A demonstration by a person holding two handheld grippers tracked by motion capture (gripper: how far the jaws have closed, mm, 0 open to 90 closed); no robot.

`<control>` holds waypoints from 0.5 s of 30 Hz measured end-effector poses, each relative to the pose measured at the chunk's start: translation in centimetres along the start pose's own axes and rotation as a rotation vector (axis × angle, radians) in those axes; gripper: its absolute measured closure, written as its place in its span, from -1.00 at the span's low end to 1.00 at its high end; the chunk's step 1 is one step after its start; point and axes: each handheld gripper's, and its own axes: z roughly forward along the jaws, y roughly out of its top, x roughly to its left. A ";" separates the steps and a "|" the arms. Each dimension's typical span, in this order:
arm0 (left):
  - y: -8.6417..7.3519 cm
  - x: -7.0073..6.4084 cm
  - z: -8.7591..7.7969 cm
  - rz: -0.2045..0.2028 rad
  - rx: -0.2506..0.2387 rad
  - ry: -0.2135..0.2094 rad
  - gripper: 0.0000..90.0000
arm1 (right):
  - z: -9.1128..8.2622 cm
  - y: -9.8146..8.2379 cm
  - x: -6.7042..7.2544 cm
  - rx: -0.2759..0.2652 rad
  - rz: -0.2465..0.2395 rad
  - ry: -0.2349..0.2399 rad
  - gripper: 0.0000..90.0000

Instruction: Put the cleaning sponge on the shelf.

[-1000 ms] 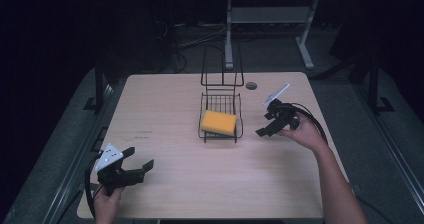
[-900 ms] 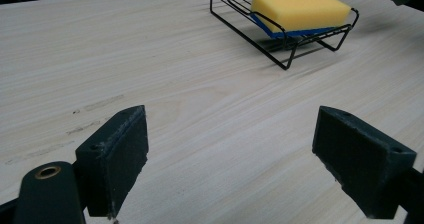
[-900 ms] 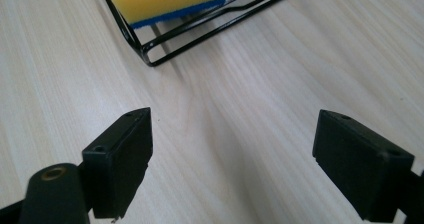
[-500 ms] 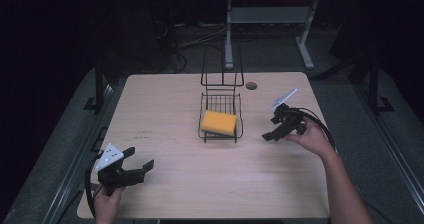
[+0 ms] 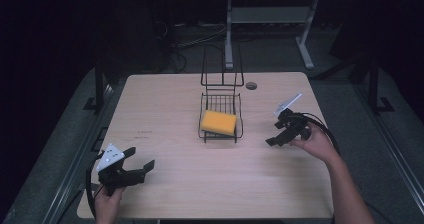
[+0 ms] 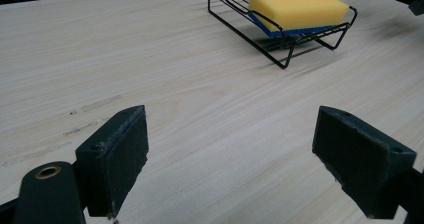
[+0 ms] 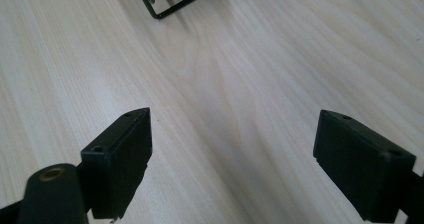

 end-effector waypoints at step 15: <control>0.0 0.1 -0.1 0.002 -0.005 -0.001 -0.69 | 0.2 -0.4 1.5 -0.001 -0.039 0.010 -0.66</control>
